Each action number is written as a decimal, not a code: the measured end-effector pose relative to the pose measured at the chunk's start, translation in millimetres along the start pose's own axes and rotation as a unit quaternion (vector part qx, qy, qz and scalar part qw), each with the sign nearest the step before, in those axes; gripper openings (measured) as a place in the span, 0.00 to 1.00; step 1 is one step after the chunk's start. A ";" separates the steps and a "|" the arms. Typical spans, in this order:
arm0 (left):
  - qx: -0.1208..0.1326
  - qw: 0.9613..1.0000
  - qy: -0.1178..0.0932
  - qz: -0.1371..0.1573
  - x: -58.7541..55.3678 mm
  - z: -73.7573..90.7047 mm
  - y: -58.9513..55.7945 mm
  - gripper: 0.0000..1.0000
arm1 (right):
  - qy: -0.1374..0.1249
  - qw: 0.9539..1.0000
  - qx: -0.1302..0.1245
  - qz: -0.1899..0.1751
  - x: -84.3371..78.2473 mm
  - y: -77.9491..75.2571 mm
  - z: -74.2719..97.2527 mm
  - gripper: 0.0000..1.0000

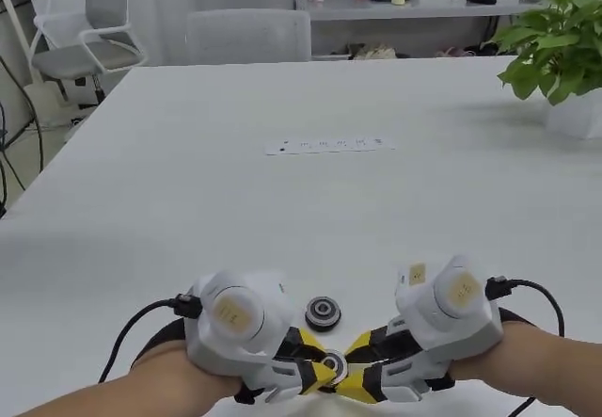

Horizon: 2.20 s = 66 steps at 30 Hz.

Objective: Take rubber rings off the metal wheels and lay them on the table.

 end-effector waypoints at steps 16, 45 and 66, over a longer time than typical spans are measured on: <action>0.001 1.000 -0.003 0.004 0.0 -0.5 0.9 0.07 | 0.005 1.000 -0.002 0.004 -3.3 -2.3 3.2 0.08; 0.010 1.000 0.002 0.006 -0.2 -0.6 2.7 0.07 | 0.005 1.000 -0.023 -0.014 -1.7 -12.8 6.7 0.00; 0.017 1.000 0.009 0.011 0.2 -0.8 2.2 0.07 | -0.019 0.998 -0.029 -0.055 7.1 -14.2 11.3 0.00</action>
Point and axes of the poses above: the centre of the closed fingertips' face, and the gripper's own axes: z roughly backward along the fingers, y roughly to its left, x roughly out of its top, the point moved 1 cm from there along z, roughly backward along the fingers, and after that the axes turned 13 degrees about -z, right-handed, at the moved point
